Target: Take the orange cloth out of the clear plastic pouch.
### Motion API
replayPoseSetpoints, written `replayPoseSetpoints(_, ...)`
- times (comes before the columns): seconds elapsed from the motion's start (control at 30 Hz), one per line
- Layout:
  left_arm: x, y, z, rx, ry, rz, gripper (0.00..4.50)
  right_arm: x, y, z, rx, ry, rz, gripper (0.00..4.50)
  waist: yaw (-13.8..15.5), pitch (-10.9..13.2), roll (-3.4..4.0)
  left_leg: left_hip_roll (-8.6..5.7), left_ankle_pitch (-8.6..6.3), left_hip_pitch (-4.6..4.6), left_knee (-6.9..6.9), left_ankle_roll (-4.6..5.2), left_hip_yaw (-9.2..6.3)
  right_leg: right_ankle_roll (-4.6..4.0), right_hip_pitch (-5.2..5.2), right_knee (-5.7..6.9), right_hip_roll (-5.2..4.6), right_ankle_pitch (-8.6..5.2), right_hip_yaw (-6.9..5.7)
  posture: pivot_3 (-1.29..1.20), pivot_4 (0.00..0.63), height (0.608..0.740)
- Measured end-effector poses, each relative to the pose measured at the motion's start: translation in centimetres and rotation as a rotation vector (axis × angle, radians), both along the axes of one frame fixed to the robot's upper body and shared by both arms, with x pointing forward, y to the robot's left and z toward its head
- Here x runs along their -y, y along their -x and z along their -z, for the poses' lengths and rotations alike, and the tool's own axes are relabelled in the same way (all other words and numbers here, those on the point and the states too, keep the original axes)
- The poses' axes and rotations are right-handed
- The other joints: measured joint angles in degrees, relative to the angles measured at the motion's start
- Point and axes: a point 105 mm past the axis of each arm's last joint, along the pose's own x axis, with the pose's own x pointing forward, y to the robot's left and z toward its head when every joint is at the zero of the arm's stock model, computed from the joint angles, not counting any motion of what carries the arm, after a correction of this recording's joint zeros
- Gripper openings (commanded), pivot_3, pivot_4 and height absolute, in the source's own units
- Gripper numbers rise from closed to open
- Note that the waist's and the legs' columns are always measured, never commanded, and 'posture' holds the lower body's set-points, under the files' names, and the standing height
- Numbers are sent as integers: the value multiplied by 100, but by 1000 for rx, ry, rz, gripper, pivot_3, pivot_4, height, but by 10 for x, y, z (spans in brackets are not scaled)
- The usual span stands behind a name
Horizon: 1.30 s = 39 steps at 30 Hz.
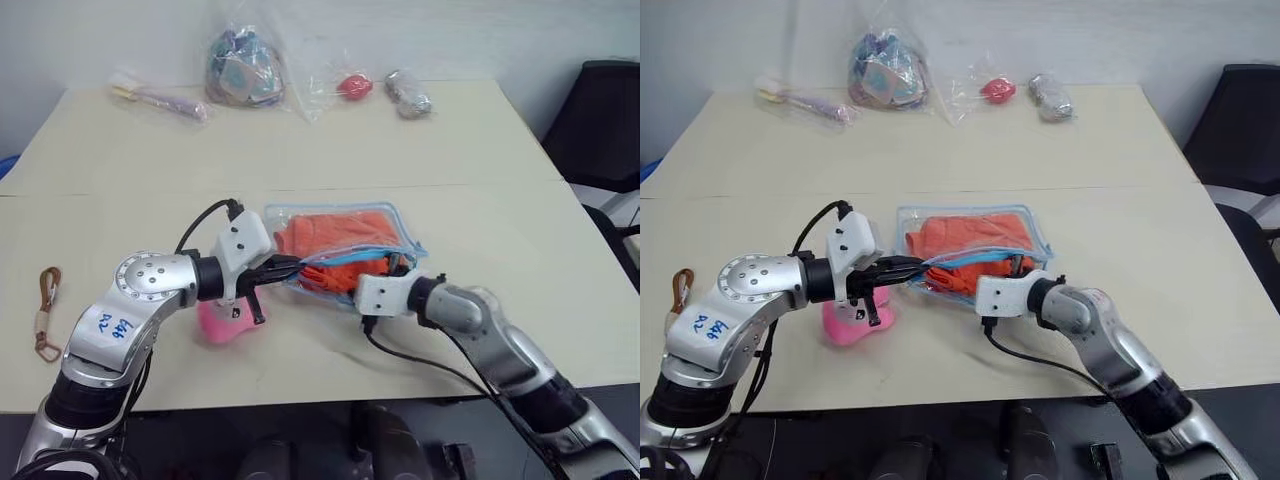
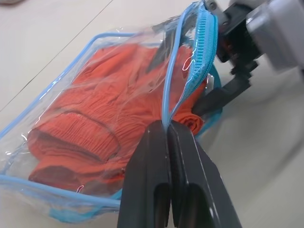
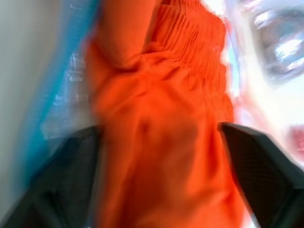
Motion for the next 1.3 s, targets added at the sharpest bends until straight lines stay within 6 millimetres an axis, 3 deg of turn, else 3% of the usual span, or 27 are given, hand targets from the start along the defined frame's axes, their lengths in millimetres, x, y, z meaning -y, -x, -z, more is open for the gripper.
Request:
replayPoseSetpoints(0.13, 1, 0, 0, 1, 2, 0, 0, -4, -15, -3, 118, 58, 22, 4064, -2, -1, -1, 0, 1, 0, 1, -1, -5, -2, 1, 1, -2, -1, 3, 0, 150, 740)
replayPoseSetpoints(0.23, 1, 0, 0, 4, 4, -3, 0, -6, -21, -1, 143, 57, 34, 3537, -2, -3, -5, 1, 1, 0, 1, -2, -8, -2, 4, 0, -3, -1, 8, 0, 150, 740)
replayPoseSetpoints(0.5, 5, -2, -4, 7, 31, -4, 0, -3, -14, 17, 90, 89, 0, 529, 7, -3, -5, 0, 1, -1, 5, -1, -22, -2, 5, -5, -6, -1, 11, 0, 150, 740)
replayPoseSetpoints(0.57, 8, -5, -8, 14, 51, -6, 0, -2, -12, 16, 94, 97, -10, 24, 7, -3, -5, -1, 1, -2, 4, -1, -23, -1, 7, -6, -6, -1, 10, 0, 150, 740)
replayPoseSetpoints(1.0, 28, -23, -24, 34, 120, -9, 0, -4, 9, 23, 116, 220, -154, 24, -11, -5, -9, 1, 2, -3, -2, -1, -21, -1, 12, -11, -3, -1, 8, 0, 150, 740)
replayPoseSetpoints(1.17, 34, -25, -13, 34, 65, 17, 0, -11, 12, 18, 189, 293, -252, 24, -19, -5, -9, 2, 2, -1, 0, -2, -21, -1, 7, -11, -2, -1, 8, 0, 150, 740)
replayPoseSetpoints(1.3, 32, -25, -4, 100, -40, 32, 0, -3, 15, 6, 175, 263, -264, 24, -7, -4, -7, 0, 2, 0, 2, -2, -23, -1, 1, -12, -4, -1, 4, 0, 150, 740)
